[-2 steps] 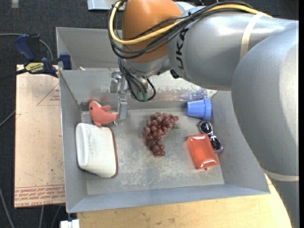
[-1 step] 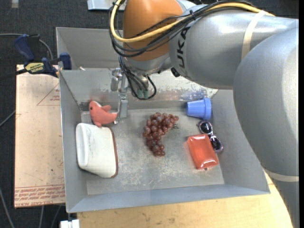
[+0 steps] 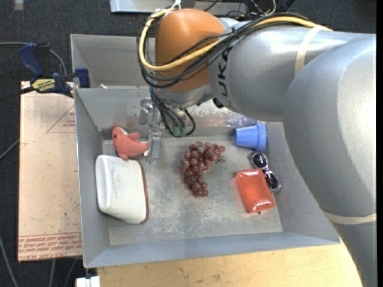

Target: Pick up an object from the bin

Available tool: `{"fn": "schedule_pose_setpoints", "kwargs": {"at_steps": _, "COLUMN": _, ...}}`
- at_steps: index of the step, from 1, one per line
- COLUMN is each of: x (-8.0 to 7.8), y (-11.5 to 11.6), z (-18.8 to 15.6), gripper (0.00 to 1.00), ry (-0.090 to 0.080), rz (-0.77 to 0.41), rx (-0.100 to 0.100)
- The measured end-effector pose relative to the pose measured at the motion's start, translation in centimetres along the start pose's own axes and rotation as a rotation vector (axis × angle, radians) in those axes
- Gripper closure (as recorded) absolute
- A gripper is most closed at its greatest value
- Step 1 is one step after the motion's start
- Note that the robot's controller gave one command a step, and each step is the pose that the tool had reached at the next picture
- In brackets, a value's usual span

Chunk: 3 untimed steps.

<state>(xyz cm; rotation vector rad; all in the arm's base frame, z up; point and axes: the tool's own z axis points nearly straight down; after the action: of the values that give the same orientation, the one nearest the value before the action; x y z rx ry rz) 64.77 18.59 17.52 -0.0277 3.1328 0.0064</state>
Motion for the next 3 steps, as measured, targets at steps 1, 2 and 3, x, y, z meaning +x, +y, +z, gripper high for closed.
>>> {"fn": "schedule_pose_setpoints", "kwargs": {"at_steps": 1, "x": 0.8, "y": -0.4, "z": -0.3, "gripper": 0.00, "ry": 0.023, "rz": 0.007, "rx": 0.005}}
{"fn": "schedule_pose_setpoints", "kwargs": {"at_steps": 2, "x": 0.3, "y": -0.6, "z": 0.4, "gripper": 0.00, "ry": -0.012, "rz": 0.035, "rx": -0.004}}
{"fn": "schedule_pose_setpoints", "kwargs": {"at_steps": 3, "x": -0.2, "y": -1.7, "z": 6.9, "gripper": 0.00, "ry": 0.011, "rz": 0.041, "rx": 0.001}}
